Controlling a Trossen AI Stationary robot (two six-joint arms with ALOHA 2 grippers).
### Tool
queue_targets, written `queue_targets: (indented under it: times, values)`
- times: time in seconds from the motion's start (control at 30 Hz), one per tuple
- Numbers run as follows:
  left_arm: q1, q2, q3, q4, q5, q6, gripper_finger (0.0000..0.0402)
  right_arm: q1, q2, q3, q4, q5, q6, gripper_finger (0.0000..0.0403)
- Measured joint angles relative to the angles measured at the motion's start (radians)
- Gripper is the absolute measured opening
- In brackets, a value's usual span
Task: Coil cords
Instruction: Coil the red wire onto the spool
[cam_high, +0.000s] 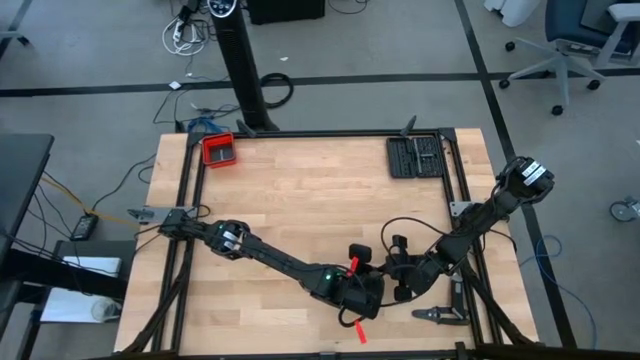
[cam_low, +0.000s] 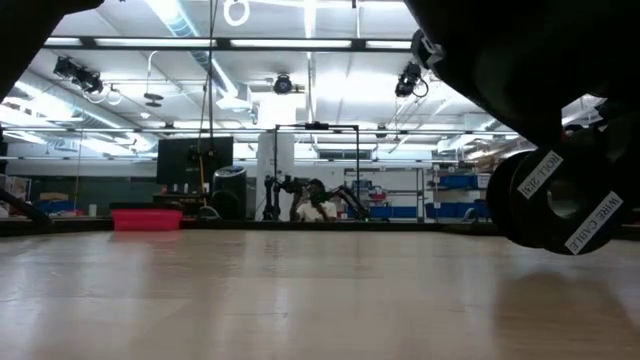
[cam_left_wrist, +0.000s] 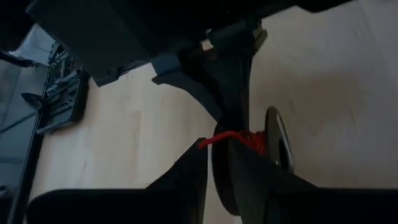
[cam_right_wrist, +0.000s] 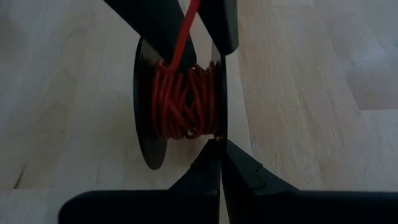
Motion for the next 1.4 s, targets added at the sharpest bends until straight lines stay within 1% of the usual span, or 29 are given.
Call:
queue_targets:
  times: [0.13,0.6,0.7,0.77,0.97,1.23,1.4]
  values:
    - [0.0,0.0,0.0,0.016,0.026,-0.035,0.0071,0.0,0.0,0.0,0.0,0.002,0.0,0.0]
    - [0.002,0.002,0.0,0.057,0.049,-0.08,0.0071,0.0,0.0,0.0,0.0,0.003,-0.001,0.0]
    - [0.007,0.016,0.0,0.082,0.052,-0.081,0.0071,0.0,0.0,0.0,-0.002,0.003,-0.003,0.0]
    - [0.014,0.034,0.0,0.125,0.077,-0.084,0.0071,0.0,0.0,0.0,-0.005,0.0,-0.004,0.0]
    - [0.018,0.053,0.0,0.19,0.071,-0.09,0.0071,0.0,0.0,0.0,-0.013,0.002,0.004,0.0]
    - [0.017,0.053,0.0,0.177,0.08,-0.147,0.0071,0.0,0.0,0.0,-0.006,0.012,0.004,0.0]
    - [0.018,0.053,0.0,0.199,0.084,-0.187,0.0071,0.0,0.0,0.0,-0.006,0.011,0.005,0.0]
